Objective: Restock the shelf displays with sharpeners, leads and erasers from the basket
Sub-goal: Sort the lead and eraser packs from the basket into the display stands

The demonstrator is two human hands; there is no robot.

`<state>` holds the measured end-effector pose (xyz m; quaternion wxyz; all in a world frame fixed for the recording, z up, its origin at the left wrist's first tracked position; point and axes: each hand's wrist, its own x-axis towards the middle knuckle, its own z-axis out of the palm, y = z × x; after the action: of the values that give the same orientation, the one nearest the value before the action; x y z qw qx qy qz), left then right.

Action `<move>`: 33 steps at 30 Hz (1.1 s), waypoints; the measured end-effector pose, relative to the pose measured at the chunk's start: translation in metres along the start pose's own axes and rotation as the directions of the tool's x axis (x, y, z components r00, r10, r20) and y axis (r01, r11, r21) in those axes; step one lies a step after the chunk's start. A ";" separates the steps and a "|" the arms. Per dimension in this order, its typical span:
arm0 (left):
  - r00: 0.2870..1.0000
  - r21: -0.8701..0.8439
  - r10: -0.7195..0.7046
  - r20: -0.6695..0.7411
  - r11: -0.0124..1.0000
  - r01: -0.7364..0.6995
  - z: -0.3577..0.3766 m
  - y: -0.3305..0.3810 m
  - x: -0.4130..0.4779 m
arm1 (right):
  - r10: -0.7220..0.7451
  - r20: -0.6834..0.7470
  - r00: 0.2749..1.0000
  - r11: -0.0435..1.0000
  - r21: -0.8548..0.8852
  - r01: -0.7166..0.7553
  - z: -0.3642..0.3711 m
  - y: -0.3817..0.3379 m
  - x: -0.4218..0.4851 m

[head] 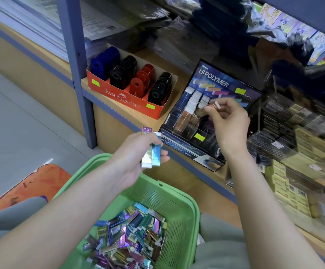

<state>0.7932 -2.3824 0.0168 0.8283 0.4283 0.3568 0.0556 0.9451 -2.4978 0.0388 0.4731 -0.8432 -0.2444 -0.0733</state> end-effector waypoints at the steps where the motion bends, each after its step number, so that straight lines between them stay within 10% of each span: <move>1: 1.000 0.013 0.000 0.002 1.000 0.000 -0.001 0.000 0.000 | -0.026 -0.010 1.000 0.999 -0.026 0.026 0.000 0.000 0.001; 23: 0.999 0.071 -0.037 0.017 0.997 0.035 -0.001 0.003 -0.009 | -0.216 0.090 0.972 0.889 -0.394 0.233 0.008 -0.001 -0.004; 28: 1.000 0.084 -0.001 0.013 0.996 0.000 0.002 0.005 -0.010 | -0.223 -0.003 0.975 0.955 -0.200 0.218 0.009 -0.017 -0.020; 33: 1.000 0.049 0.002 0.023 0.999 -0.003 0.002 0.008 -0.009 | -0.203 0.253 0.946 0.972 -0.067 0.226 0.013 -0.038 -0.042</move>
<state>0.7890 -2.3821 0.0285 0.8215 0.4495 0.3482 0.0431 0.8891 -2.4847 0.0459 0.3880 -0.8357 -0.3873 -0.0316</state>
